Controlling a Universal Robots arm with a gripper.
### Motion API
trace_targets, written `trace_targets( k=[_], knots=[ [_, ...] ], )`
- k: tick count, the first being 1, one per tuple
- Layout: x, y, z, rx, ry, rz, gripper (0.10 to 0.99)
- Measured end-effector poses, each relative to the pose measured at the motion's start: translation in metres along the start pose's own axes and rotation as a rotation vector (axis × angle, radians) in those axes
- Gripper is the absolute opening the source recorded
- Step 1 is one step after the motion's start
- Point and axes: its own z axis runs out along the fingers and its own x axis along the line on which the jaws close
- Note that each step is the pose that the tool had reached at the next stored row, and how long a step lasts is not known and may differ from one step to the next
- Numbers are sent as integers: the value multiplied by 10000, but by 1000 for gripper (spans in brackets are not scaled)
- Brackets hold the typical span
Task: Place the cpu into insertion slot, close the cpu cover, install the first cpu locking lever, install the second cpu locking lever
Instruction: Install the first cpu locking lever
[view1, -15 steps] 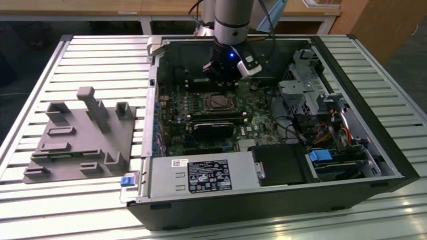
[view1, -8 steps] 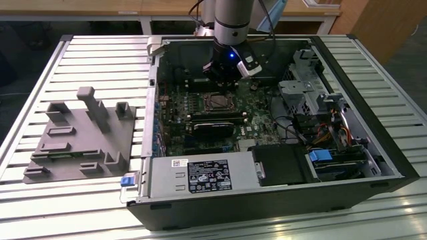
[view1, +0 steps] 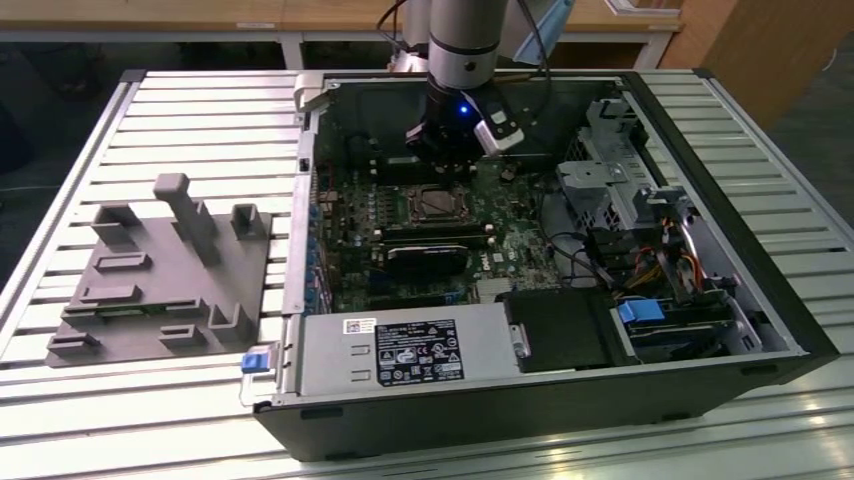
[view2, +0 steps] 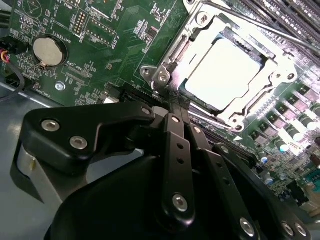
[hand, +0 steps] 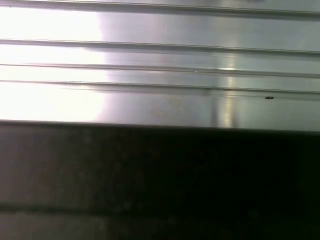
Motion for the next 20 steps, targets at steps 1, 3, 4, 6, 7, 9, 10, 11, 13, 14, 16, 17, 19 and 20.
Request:
trace_targets(
  k=[1,3,4,6,7,9,10,11,13,14,16,17,19,20],
  knots=[
    [0,0,-10,-1,0,0,106],
    [0,1,-11,2,-1,-1,106],
    [0,1,-10,14,-1,-1,106],
    [0,0,-7,56,1,0,106],
    [0,0,-4,77,2,-1,106],
    [0,0,3,115,3,-1,106],
    [0,0,7,132,3,-1,106],
    [0,0,11,148,3,-1,106],
    [0,-1,17,175,4,-2,106],
    [0,-1,20,186,4,-2,106],
    [0,-1,25,206,6,-2,106],
    [0,-2,27,213,7,-2,106],
    [1,-2,34,218,7,-2,106],
    [1,-2,38,218,7,-2,106]
  ],
)
